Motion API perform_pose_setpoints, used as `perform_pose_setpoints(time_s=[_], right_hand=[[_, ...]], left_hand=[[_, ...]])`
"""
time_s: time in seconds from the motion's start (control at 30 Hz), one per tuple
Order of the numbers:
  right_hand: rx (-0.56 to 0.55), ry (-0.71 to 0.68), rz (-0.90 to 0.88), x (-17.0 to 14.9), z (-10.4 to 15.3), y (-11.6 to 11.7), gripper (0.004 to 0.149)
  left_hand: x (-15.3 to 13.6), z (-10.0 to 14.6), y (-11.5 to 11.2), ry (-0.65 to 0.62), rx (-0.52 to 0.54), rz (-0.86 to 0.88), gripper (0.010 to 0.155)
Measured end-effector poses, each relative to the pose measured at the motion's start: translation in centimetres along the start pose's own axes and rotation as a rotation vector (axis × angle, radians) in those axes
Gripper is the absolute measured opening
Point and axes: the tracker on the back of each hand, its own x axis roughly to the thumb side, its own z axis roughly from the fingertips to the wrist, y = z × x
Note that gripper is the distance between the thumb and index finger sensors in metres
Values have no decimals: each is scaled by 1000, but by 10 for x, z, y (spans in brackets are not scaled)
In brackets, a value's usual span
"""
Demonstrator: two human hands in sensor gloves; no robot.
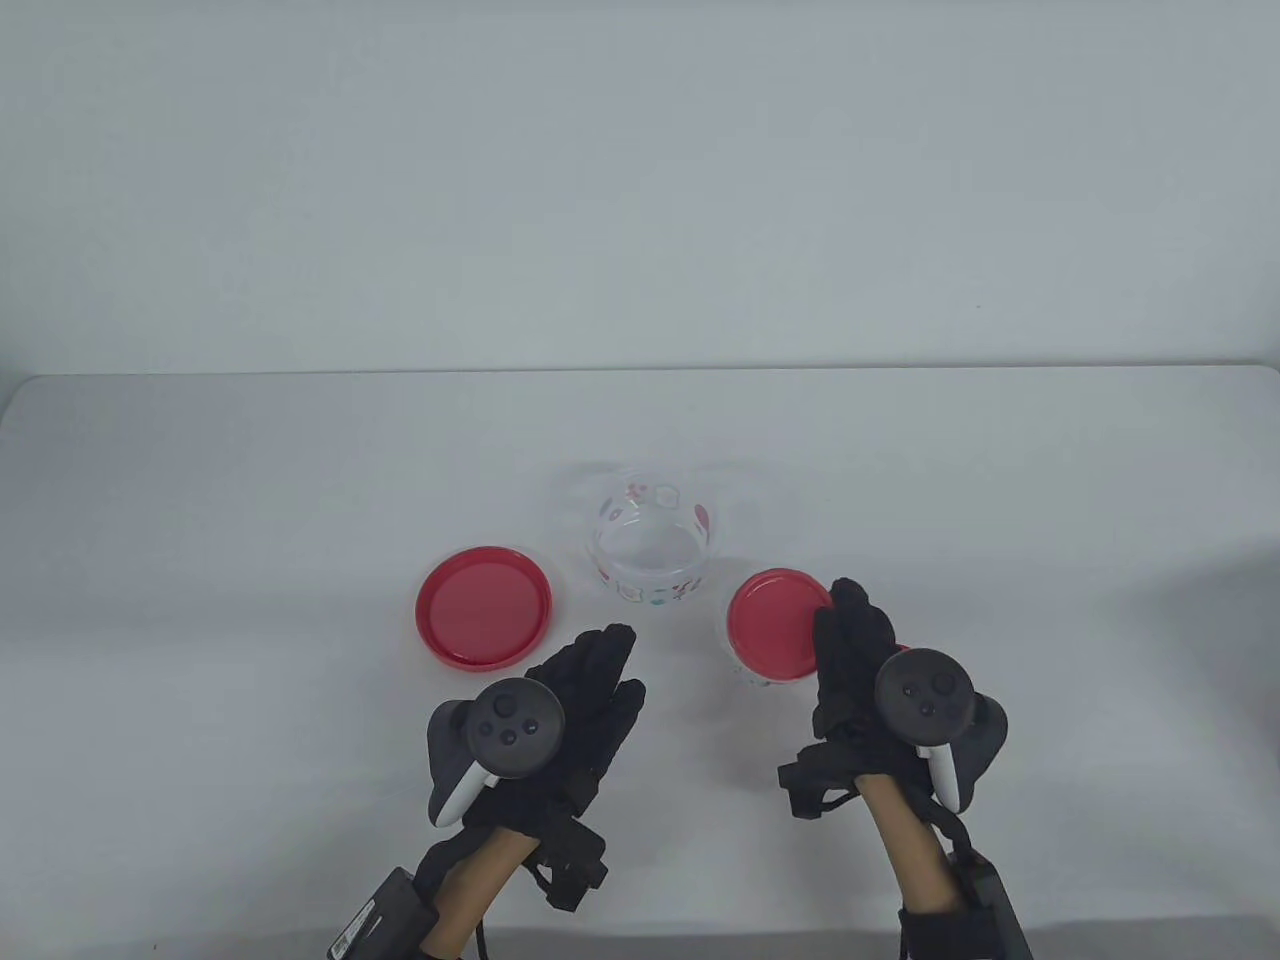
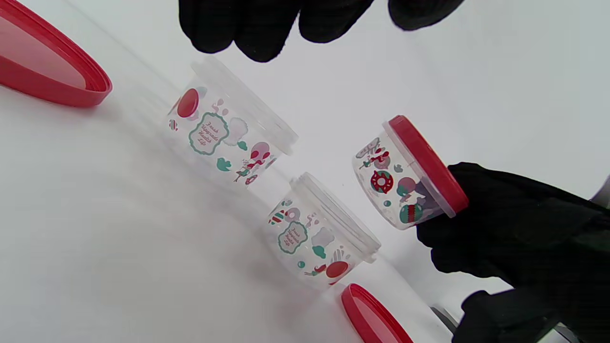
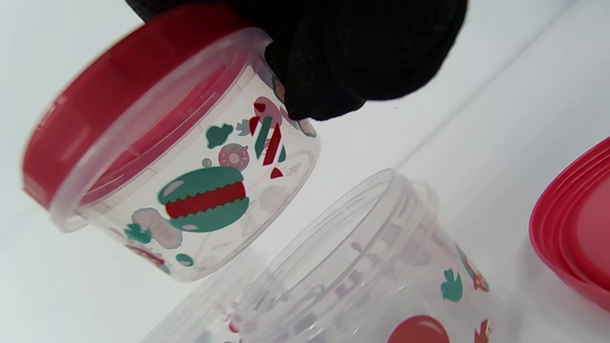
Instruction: Nest food storage containers
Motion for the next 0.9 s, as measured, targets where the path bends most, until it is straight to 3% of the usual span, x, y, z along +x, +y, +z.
perform_pose_setpoints(time_s=[0.37, 0.73, 0.9], right_hand=[[53, 76, 133, -12, -17, 27, 53], [56, 68, 135, -10, -16, 26, 57], [34, 57, 214, -16, -16, 24, 57]], left_hand=[[-7, -1, 3, 27, -6, 45, 65], [-7, -1, 1, 35, -18, 36, 65], [-7, -1, 2, 45, -18, 31, 65]])
